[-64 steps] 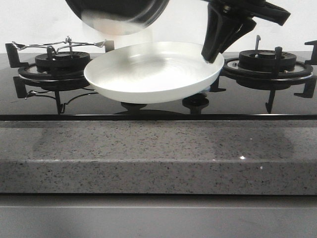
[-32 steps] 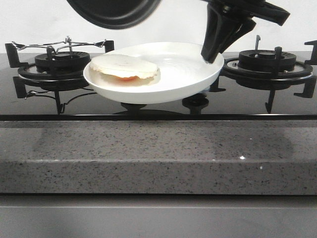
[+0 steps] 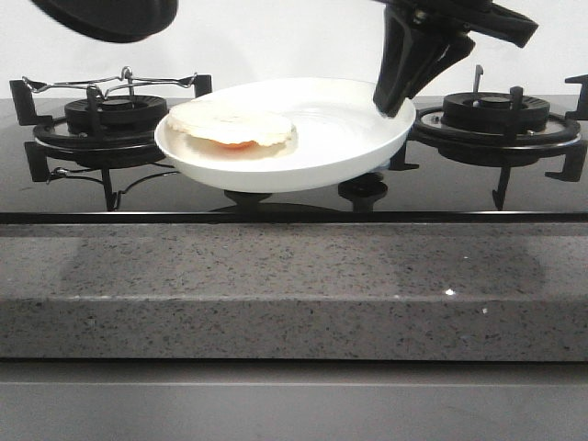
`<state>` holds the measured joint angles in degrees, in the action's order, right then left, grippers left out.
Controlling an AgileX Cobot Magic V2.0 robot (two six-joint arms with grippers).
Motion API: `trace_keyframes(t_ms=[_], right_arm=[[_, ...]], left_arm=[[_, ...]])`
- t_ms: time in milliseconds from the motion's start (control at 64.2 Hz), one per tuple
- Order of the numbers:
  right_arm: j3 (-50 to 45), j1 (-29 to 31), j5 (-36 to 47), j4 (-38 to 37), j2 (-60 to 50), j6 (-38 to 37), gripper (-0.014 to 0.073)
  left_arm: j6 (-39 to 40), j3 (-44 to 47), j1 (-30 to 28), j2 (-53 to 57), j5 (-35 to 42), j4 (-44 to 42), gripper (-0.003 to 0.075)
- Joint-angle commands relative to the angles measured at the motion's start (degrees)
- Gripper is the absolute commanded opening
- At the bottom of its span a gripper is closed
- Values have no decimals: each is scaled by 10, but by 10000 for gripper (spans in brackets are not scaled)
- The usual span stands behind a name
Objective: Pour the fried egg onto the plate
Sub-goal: 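Lower the empty pan back onto its burner with the left gripper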
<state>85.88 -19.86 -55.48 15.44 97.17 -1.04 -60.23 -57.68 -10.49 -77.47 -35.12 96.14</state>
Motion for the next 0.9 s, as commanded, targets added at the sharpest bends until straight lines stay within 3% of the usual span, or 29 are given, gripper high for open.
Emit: trace_keyframes(t_ms=[0, 203, 670, 795, 888], right_arm=[[13, 1, 22, 8, -26, 2, -69], [13, 1, 22, 8, -26, 2, -69], [13, 1, 22, 8, -26, 2, -69], [13, 1, 22, 8, -26, 2, -69], [13, 1, 22, 8, -26, 2, -69]], left_arm=[[48, -23, -32, -22, -100, 66, -19], [97, -28, -76, -108, -208, 104, -19], [147, -28, -81, -179, -188, 104, -12], [147, -28, -81, -179, -185, 104, 70], [147, -28, -81, -179, -189, 104, 202]])
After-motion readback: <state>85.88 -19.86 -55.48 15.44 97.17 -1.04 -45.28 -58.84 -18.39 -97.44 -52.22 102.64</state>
